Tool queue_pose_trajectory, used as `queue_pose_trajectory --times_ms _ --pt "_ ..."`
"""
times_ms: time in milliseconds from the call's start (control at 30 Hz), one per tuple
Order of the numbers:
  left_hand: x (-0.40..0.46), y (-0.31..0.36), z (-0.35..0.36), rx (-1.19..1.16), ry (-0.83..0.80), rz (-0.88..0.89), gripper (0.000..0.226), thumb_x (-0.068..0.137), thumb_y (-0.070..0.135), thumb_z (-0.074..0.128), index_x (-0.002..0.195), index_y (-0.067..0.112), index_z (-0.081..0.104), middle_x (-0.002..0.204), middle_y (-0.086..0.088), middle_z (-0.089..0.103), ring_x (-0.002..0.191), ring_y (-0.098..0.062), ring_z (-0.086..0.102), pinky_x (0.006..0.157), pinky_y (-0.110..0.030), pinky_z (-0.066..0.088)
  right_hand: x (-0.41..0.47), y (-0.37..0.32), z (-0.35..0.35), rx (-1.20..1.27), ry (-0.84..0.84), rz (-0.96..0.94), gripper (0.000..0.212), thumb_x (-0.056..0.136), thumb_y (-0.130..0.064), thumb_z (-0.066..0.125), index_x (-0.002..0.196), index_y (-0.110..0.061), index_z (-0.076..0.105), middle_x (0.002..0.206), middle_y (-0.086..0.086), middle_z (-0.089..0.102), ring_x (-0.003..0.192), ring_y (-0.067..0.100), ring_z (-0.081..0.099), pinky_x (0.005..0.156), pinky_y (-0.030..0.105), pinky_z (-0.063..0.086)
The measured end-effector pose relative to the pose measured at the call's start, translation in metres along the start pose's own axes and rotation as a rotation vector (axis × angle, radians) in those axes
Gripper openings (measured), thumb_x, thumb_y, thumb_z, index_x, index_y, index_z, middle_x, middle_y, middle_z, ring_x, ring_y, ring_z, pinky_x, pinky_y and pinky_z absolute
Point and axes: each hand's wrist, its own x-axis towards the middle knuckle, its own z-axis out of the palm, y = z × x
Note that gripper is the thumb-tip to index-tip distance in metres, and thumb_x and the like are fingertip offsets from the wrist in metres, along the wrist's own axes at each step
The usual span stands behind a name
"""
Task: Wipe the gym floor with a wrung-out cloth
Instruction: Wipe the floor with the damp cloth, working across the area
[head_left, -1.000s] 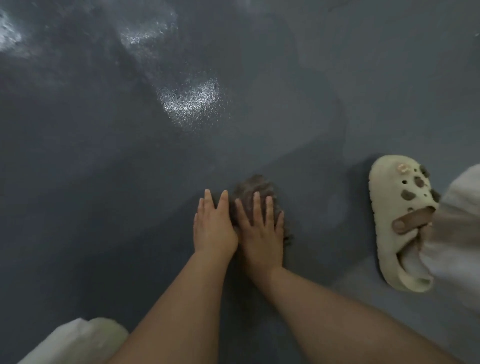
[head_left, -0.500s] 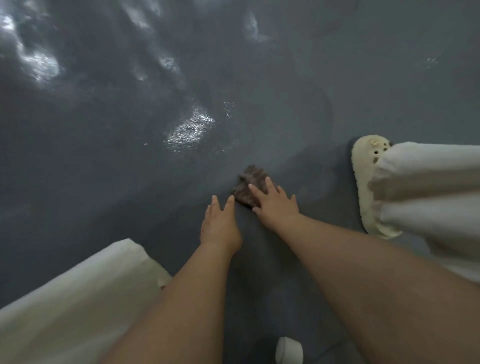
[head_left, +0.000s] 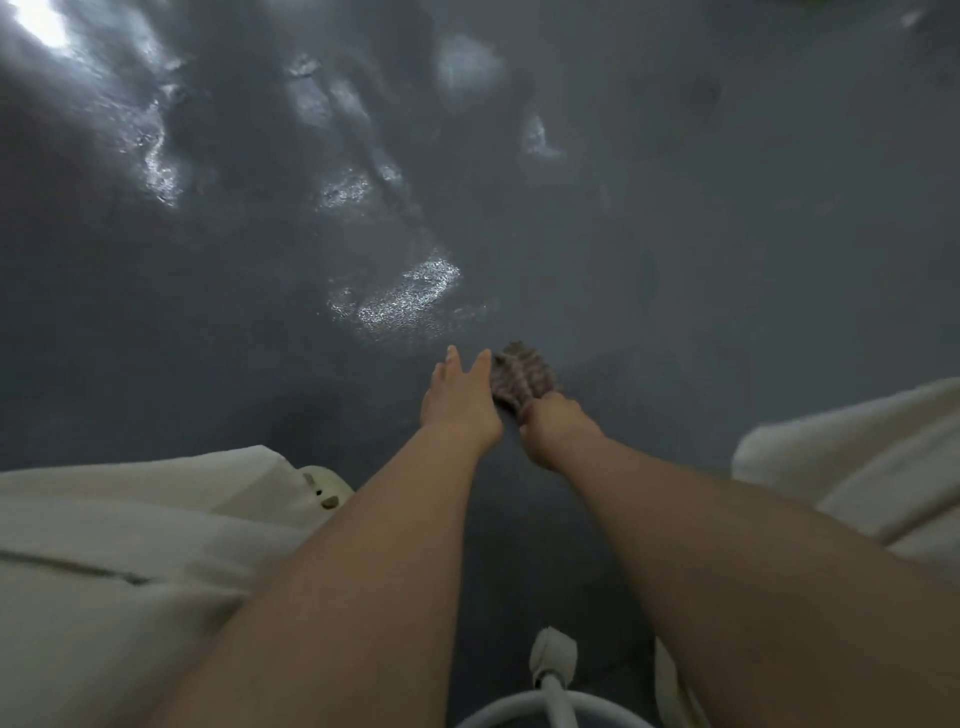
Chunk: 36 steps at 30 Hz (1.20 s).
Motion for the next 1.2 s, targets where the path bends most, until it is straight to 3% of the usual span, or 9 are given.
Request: queue_pose_trajectory --times_ms 200,333,433,600,767,867,1067,1200 --pt "0.040 0.020 0.034 0.023 -0.131 0.025 0.076 0.090 0.017 0.055 0.151 0.025 0.010 0.158 -0.012 -0.008 0.145 -0.030 0.002 0.115 -0.040 0.018 0.028 0.019 0.018 0.075 0.066 -0.010 0.042 0.095 -0.018 0.044 0.137 -0.017 0.041 0.142 0.010 0.033 0.131 0.031 0.031 0.102 0.041 0.035" --pt "0.068 0.022 0.050 -0.013 -0.180 -0.009 0.077 0.090 0.011 0.052 0.151 0.026 0.008 0.158 -0.009 -0.009 0.146 -0.028 0.000 0.116 -0.038 0.017 0.058 0.029 0.031 0.060 0.041 -0.032 0.061 0.094 -0.014 0.047 0.149 -0.018 0.018 0.158 0.010 0.003 0.145 0.028 0.008 0.115 0.039 0.020" --pt "0.087 0.012 0.058 -0.024 -0.189 -0.063 0.078 0.091 0.015 0.055 0.152 0.026 0.007 0.158 -0.008 -0.009 0.146 -0.027 0.001 0.115 -0.036 0.017 0.082 0.027 0.038 0.013 0.037 -0.091 0.068 0.098 -0.019 0.041 0.152 -0.018 0.001 0.158 0.008 -0.014 0.146 0.027 -0.006 0.118 0.038 0.007" --pt "0.111 -0.001 0.071 -0.044 -0.168 -0.184 0.074 0.094 0.011 0.049 0.152 0.021 0.004 0.158 -0.010 -0.008 0.146 -0.030 0.003 0.116 -0.038 0.016 0.117 0.023 0.056 -0.078 0.043 -0.206 0.063 0.099 -0.041 0.031 0.150 -0.033 -0.005 0.157 0.005 -0.020 0.145 0.030 -0.015 0.117 0.045 -0.004" --pt "0.125 0.009 0.093 -0.038 -0.217 -0.138 0.073 0.095 0.011 0.046 0.152 0.021 0.001 0.159 -0.008 -0.006 0.146 -0.028 0.004 0.117 -0.037 0.014 0.128 0.043 0.070 -0.013 0.164 -0.201 0.058 0.101 -0.036 0.028 0.150 -0.036 -0.004 0.158 0.000 -0.015 0.145 0.021 -0.016 0.115 0.037 -0.010" --pt "0.131 0.020 0.102 0.024 -0.219 -0.057 0.080 0.093 0.015 0.052 0.152 0.020 -0.002 0.159 -0.008 -0.007 0.146 -0.028 0.001 0.117 -0.035 0.011 0.139 0.068 0.064 0.117 0.302 -0.035 0.055 0.101 -0.032 0.032 0.150 -0.038 0.009 0.160 -0.001 -0.004 0.146 0.018 -0.007 0.116 0.036 -0.005" --pt "0.142 0.038 0.111 0.159 -0.333 0.074 0.083 0.091 0.019 0.057 0.152 0.027 0.001 0.159 -0.003 -0.011 0.146 -0.029 0.001 0.117 -0.039 0.014 0.141 0.155 0.046 0.356 0.530 0.583 0.054 0.101 -0.031 0.033 0.151 -0.031 0.014 0.160 0.006 0.001 0.147 0.024 0.000 0.117 0.038 0.003" --pt "0.139 0.041 0.120 0.292 -0.401 0.078 0.081 0.092 0.022 0.055 0.151 0.028 0.000 0.157 -0.002 -0.020 0.145 -0.031 -0.010 0.116 -0.046 0.009 0.110 0.162 0.072 0.501 0.596 0.890 0.052 0.102 -0.030 0.029 0.151 -0.027 0.015 0.160 0.008 0.001 0.146 0.025 0.000 0.117 0.039 0.001"
